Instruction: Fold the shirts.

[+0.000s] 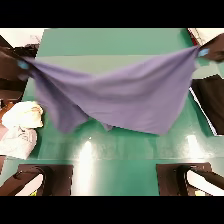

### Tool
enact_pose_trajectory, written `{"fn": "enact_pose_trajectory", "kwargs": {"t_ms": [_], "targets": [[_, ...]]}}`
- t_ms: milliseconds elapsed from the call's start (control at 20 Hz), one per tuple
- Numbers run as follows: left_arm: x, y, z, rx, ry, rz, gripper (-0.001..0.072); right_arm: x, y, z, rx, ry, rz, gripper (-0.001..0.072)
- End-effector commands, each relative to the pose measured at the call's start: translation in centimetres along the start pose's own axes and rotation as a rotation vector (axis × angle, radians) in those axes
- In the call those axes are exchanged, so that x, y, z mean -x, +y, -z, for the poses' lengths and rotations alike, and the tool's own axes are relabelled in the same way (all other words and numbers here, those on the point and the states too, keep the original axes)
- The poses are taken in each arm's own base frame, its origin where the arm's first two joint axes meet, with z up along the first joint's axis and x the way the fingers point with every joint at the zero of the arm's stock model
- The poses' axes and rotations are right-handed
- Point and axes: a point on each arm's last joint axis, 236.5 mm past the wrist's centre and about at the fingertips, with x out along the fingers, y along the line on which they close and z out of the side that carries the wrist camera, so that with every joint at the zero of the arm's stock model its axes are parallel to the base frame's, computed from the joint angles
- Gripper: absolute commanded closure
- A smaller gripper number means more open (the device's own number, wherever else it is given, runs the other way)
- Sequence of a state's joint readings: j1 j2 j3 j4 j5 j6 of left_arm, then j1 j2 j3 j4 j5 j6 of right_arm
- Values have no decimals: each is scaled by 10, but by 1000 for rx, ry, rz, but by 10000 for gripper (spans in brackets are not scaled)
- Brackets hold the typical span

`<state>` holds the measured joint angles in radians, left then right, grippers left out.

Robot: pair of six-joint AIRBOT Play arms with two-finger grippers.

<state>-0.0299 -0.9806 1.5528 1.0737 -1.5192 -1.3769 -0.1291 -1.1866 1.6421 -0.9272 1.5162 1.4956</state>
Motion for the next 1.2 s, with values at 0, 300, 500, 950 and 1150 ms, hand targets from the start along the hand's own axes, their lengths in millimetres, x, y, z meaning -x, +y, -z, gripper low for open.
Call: {"fn": "enact_pose_trajectory", "kwargs": {"t_ms": [0,300,500,950,1150], "targets": [[-85,36,65,110,229,42,674,-93,-45,26,-73,179,51,694],[-169,90,63,206,202,-8,671,-165,-98,10,-140,132,114,692],[-164,112,34,216,104,-56,157,-153,-118,-8,-173,57,135,181],[-150,158,126,415,291,-18,157,-60,-121,-31,-175,-104,184,263],[-194,152,180,480,277,31,156,-52,-113,-30,-162,-108,178,263]]}}
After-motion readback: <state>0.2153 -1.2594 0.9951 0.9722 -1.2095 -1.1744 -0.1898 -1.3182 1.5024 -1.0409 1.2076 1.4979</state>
